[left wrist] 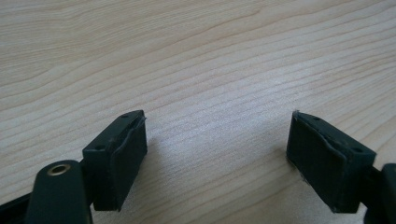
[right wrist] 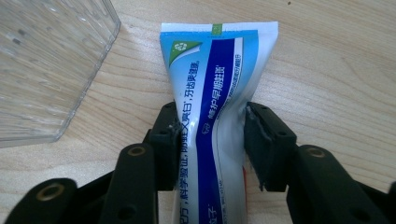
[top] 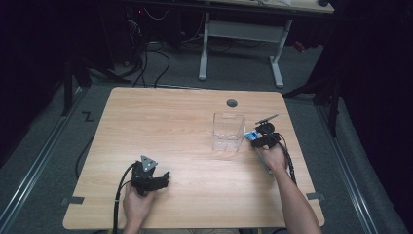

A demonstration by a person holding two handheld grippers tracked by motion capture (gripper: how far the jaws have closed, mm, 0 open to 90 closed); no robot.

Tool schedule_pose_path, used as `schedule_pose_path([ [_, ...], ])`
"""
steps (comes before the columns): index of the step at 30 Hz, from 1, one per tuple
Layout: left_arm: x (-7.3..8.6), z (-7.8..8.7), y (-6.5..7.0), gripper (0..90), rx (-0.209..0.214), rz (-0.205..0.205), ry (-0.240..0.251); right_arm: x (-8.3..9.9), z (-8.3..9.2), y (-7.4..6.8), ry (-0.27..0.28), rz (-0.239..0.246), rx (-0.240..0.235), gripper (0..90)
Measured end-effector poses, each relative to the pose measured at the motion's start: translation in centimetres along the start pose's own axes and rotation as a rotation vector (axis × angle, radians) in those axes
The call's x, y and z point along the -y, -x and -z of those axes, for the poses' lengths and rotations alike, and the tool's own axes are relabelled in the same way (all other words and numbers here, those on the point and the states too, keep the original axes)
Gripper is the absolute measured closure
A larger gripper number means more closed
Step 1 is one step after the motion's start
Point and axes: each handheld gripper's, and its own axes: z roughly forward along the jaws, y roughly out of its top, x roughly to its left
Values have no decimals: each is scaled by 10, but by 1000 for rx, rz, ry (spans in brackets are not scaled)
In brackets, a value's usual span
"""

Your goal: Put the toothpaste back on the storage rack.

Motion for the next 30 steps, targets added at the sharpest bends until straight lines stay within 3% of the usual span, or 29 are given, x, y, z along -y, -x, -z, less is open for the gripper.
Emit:
schedule_pose_path([
  [8, 0, 0, 0, 205, 0, -1, -1, 1, 9, 4, 19, 9, -15, 707],
  [18, 0, 0, 0, 205, 0, -1, -1, 3, 29, 6, 55, 28, -56, 721],
  [30, 0, 0, 0, 205, 0, 0, 0, 13, 63, 19, 152, 22, -119, 739],
])
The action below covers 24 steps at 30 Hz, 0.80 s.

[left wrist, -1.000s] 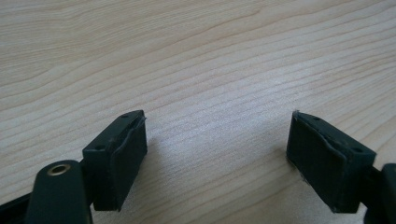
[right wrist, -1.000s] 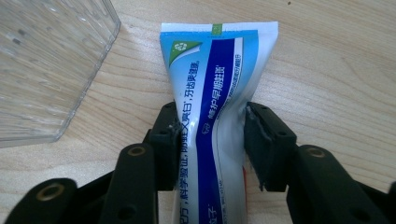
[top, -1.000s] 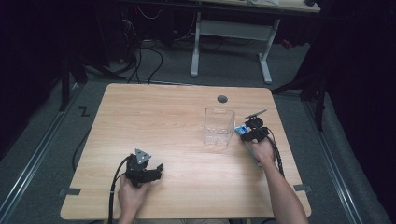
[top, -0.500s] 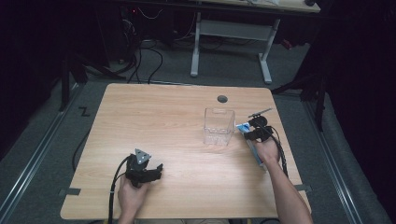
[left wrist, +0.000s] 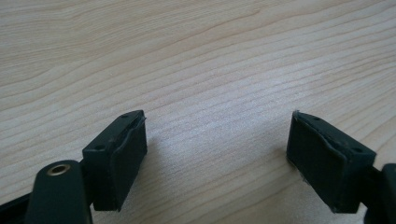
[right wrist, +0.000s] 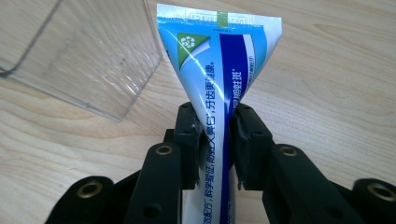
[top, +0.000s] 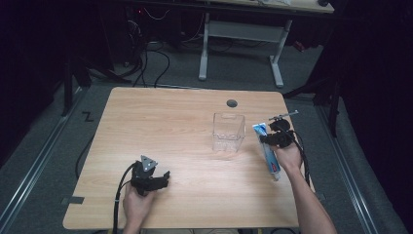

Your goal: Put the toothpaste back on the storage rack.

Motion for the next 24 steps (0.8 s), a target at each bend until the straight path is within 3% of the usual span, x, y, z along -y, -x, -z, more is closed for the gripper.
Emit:
schedule_pose_path([
  [14, 0, 0, 0, 205, 0, 0, 0, 9, 28, 1, 94, 21, -63, 749],
  [19, 0, 0, 0, 205, 0, 0, 0, 14, 38, 3, 147, -2, -125, 754],
  [24, 0, 0, 0, 205, -1, 0, 0, 18, 44, 2, 179, 17, -127, 759],
])
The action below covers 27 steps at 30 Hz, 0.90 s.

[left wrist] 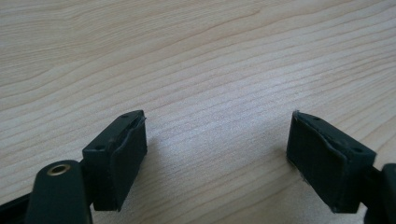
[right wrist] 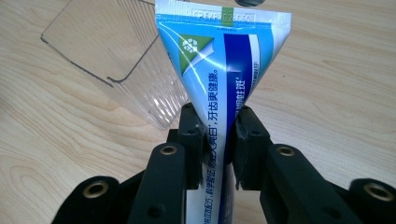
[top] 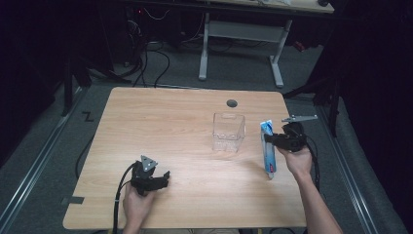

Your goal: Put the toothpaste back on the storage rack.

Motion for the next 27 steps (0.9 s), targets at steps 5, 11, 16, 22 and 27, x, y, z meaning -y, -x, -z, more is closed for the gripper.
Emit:
schedule_pose_path([
  [5, 0, 0, 0, 205, 0, 0, 0, 2, 8, -2, 41, 6, -8, 761],
  [11, 0, 0, 0, 205, 0, 0, 0, 2, 18, -3, 91, 8, -33, 761],
  [16, 0, 0, 0, 205, 0, 0, 0, 1, 26, -7, 119, 14, -47, 760],
  [22, 0, 0, 0, 205, 0, -1, 0, -3, 35, -17, 141, 56, -66, 759],
  [27, 0, 0, 0, 205, 0, -1, 0, -7, 41, -27, 165, 89, -79, 759],
])
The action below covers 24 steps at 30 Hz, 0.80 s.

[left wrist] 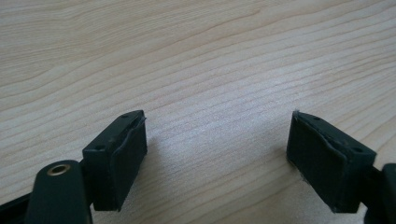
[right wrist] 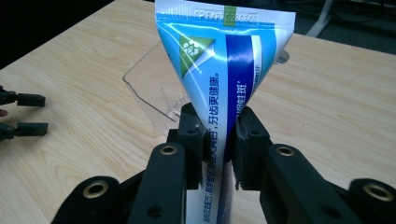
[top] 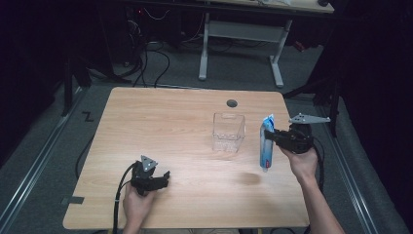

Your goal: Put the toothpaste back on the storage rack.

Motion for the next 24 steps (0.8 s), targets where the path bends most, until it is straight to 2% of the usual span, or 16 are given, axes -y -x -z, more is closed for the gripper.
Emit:
schedule_pose_path([
  [11, 0, 0, 0, 205, 0, 0, 0, -14, 2, -20, 30, 60, -42, 759],
  [24, 0, 0, 0, 205, 1, 0, -1, -33, -7, -37, 53, 84, -87, 760],
])
